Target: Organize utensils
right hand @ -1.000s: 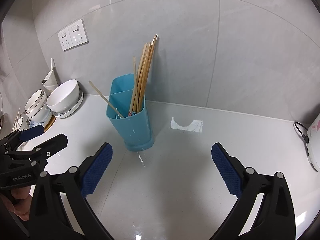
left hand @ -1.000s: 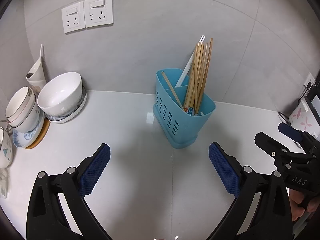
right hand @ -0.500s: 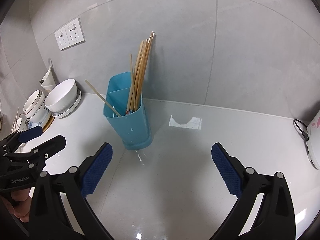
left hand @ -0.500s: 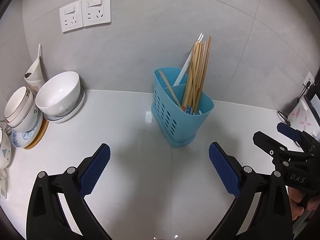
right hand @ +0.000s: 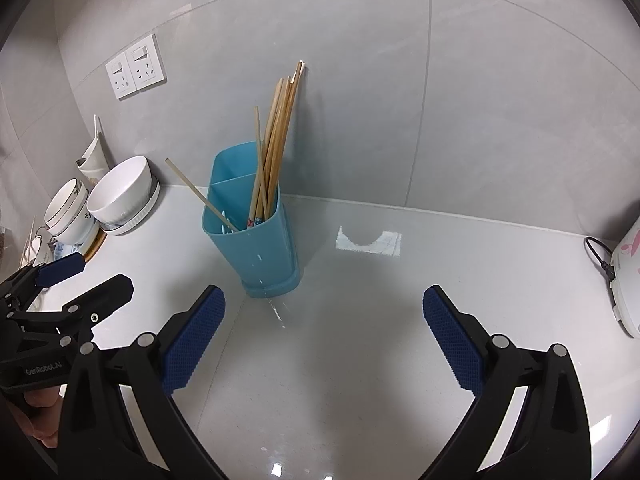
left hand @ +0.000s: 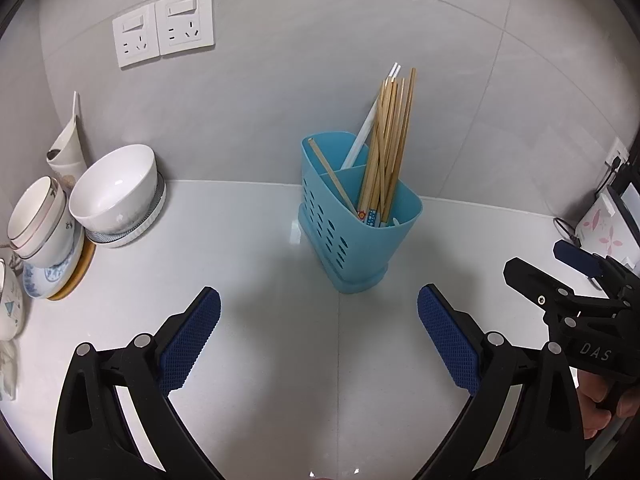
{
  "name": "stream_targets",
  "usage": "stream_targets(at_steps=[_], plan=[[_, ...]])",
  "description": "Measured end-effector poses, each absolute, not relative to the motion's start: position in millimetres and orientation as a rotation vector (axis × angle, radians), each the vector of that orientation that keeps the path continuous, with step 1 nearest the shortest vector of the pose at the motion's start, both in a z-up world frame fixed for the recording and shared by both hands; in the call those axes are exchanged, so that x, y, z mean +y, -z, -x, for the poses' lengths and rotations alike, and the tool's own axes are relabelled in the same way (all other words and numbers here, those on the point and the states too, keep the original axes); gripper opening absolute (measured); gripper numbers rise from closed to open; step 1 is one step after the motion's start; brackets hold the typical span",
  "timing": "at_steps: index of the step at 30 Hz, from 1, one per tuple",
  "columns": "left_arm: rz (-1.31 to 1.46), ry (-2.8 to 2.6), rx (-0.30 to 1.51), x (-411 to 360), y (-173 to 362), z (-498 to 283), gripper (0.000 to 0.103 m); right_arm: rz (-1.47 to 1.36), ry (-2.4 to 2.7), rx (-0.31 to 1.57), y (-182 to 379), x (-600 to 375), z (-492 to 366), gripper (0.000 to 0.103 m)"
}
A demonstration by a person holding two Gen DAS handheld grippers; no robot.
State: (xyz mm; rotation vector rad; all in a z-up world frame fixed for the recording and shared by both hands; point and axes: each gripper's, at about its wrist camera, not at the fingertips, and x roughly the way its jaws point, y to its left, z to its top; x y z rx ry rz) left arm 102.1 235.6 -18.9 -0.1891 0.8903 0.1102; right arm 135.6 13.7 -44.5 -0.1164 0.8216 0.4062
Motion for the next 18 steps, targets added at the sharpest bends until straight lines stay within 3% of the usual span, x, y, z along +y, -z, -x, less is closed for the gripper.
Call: stream_targets(at_steps=[18], plan=[[0.176,-0.132,0.899,234.2,20.1,-103.7,0.097,0.115,-0.413,0.827,44.9,11.0,-135.2,0.095]])
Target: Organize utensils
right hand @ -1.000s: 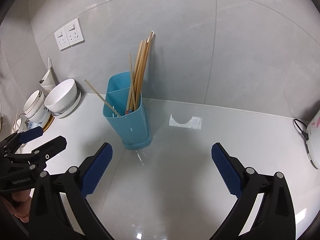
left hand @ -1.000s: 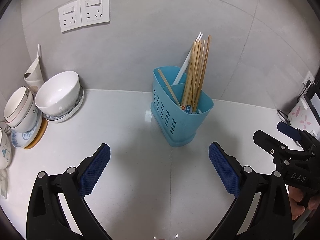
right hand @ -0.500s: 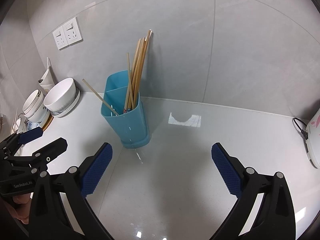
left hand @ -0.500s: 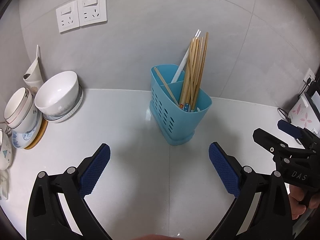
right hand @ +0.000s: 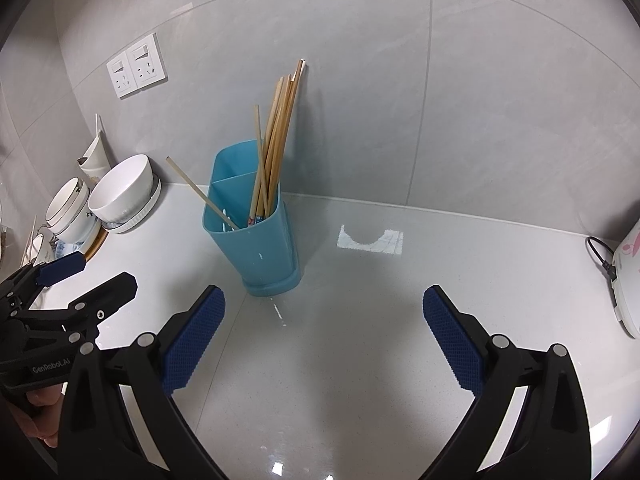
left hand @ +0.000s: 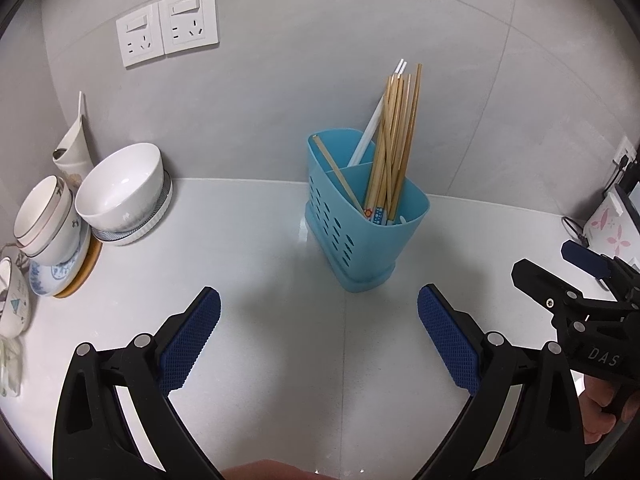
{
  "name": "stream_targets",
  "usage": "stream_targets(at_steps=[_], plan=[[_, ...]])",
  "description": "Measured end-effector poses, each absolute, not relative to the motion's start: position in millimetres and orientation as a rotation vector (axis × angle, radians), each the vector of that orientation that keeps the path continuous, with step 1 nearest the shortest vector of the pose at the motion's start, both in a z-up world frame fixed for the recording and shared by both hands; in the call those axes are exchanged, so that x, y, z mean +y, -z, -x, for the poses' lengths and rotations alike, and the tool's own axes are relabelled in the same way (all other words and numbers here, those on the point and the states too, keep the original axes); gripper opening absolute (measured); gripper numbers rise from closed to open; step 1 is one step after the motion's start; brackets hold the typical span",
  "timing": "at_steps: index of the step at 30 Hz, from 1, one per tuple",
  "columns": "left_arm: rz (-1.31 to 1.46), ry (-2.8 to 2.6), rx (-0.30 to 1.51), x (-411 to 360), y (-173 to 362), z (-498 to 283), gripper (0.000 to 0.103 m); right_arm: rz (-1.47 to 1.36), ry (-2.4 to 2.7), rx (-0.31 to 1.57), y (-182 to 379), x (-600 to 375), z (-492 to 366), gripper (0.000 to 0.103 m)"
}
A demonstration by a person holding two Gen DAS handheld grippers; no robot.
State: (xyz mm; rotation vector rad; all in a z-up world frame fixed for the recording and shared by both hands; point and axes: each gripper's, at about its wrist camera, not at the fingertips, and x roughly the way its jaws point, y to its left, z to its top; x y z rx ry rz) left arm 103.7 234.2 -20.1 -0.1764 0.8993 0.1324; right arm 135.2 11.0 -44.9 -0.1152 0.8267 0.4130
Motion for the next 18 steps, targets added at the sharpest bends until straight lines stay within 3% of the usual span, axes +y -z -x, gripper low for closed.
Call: stream_targets(at_steps=[18], plan=[[0.188,-0.13,0.892,230.9,17.8,-102.7,0.097,0.116,-0.414,0.826,44.8,10.3,-133.3,0.095]])
